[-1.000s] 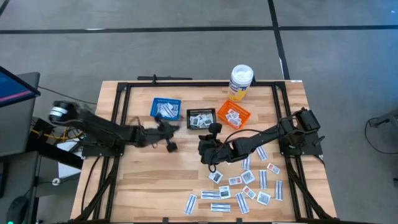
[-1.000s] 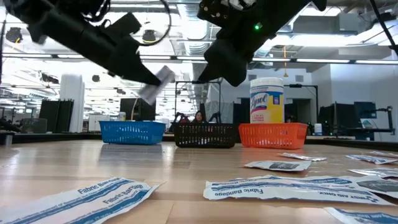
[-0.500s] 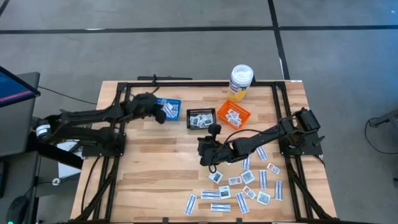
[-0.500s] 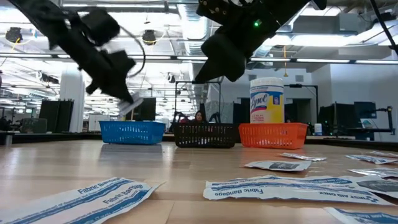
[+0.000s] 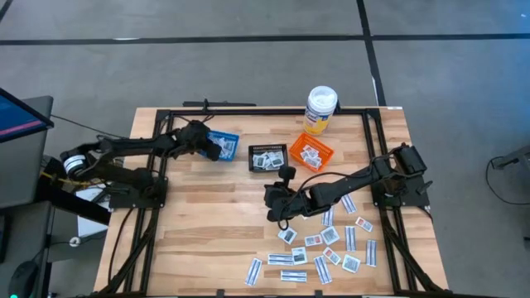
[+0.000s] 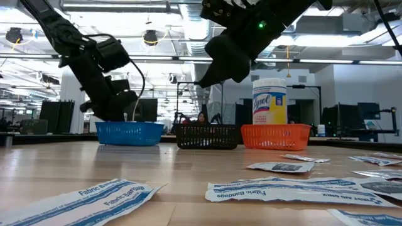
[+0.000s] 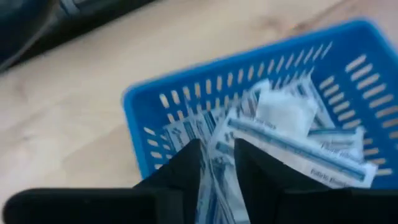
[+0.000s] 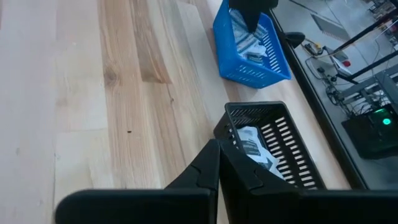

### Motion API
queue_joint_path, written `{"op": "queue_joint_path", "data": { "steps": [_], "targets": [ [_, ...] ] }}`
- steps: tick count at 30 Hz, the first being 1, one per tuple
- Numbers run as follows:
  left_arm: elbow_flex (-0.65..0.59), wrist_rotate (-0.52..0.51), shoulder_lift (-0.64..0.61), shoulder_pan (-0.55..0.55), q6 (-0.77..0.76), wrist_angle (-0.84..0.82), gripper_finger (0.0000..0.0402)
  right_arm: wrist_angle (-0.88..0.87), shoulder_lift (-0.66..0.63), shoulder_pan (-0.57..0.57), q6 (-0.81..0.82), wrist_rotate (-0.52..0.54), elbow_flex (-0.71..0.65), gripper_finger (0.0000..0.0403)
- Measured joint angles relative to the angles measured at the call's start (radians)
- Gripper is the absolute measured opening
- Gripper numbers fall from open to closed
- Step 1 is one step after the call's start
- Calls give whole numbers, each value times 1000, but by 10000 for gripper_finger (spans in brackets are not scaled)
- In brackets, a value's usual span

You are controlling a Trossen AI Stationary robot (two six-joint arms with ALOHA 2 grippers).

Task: Pick & Place First Aid Supplies
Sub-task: Put the bandage into the blue container

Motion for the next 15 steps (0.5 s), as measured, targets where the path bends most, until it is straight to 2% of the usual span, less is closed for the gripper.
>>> {"op": "queue_joint_path", "data": {
  "steps": [4, 10, 12, 15],
  "targets": [
    [0, -13, -79, -1, 18, 1, 115, -13, 0, 0, 0, 0, 0, 1],
    [0, -7, -261, -20, 18, 0, 125, -13, 0, 0, 0, 0, 0, 1],
    [0, 66, -316, -43, 16, 4, 124, -16, 0, 0, 0, 0, 0, 1],
    [0, 277, -369, -103, -5, 4, 118, -33, 0, 0, 0, -1, 0, 1]
  ]
}}
